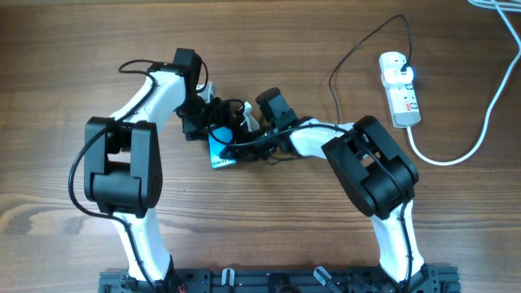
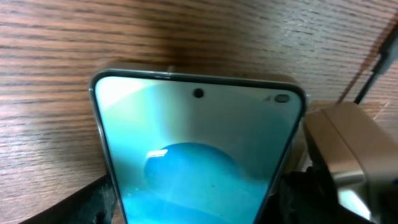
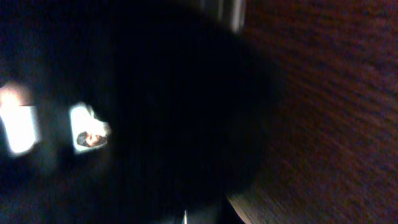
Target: Plug charger to phone and switch on socket
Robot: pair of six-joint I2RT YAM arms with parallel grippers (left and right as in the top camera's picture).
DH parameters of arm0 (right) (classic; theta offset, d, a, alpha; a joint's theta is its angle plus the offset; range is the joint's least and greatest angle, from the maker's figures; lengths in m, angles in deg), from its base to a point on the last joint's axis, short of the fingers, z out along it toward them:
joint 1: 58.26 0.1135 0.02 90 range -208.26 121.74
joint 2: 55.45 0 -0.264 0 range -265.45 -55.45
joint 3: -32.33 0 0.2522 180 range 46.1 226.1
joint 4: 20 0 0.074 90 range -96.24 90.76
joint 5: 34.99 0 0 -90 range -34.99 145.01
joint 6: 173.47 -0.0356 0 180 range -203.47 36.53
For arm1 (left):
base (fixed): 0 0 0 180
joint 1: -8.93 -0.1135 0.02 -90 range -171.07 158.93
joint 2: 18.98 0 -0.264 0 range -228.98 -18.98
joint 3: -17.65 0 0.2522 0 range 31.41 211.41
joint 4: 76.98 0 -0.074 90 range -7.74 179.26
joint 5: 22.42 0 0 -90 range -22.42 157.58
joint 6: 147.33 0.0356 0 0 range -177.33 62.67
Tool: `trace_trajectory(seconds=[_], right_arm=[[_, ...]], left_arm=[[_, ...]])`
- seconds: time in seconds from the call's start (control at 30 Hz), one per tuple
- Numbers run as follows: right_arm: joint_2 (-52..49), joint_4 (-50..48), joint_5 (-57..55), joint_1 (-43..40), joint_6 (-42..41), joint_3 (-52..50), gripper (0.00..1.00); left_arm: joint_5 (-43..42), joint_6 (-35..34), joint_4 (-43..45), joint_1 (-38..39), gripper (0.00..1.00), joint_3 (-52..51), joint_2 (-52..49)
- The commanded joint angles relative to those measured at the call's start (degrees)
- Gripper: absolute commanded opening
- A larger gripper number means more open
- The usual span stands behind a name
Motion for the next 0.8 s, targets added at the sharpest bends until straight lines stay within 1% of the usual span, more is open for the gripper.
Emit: trace_trajectory(seconds=[0.0, 0.1, 0.2, 0.27, 0.33, 0.47, 0.57, 0.63, 0.77], right_arm=[[-2.78, 1.38, -3.50, 0.55, -0.63, -1.25, 0.06], [-2.78, 1.33, -2.62, 0.52, -0.63, -1.25, 0.04], [-2.67, -0.28, 2.12, -0.39, -0.59, -1.22, 0.04], [-2.56, -3.06, 6.47, -1.51, -1.05, -1.22, 0.04], [-2.49, -5.95, 10.45, -2.78, -3.26, -1.22, 0.04], [-2.45, -14.64, 21.20, -4.74, -7.43, -1.22, 0.04], [-2.45, -21.55, 25.77, -5.01, -11.76, -1.22, 0.04], [-2.45, -24.55, 26.91, -5.01, -14.14, -1.22, 0.04], [-2.45, -29.49, 26.91, -5.07, -17.92, -1.22, 0.04]], left_arm=[[-0.28, 0.13, 0.07, 0.42, 0.94, -0.87, -1.03], [0.35, 0.09, 0.04, 0.42, 0.98, -0.87, -1.03], [0.33, 0.11, -0.31, 0.39, 0.99, -0.85, -1.03], [0.26, 0.11, -0.42, 0.39, 1.00, -0.85, -1.01], [-0.50, 0.13, -0.39, 0.39, 1.00, -0.85, -1.01], [-5.22, 0.15, -0.04, 0.02, 1.00, -0.70, -0.33], [-10.88, 0.57, -0.04, -1.20, 0.98, 0.39, 0.72], [-17.68, 1.88, -0.04, -2.60, 0.95, 1.38, 1.66], [-31.69, 1.86, 1.49, -6.27, 0.88, 1.90, 3.39]])
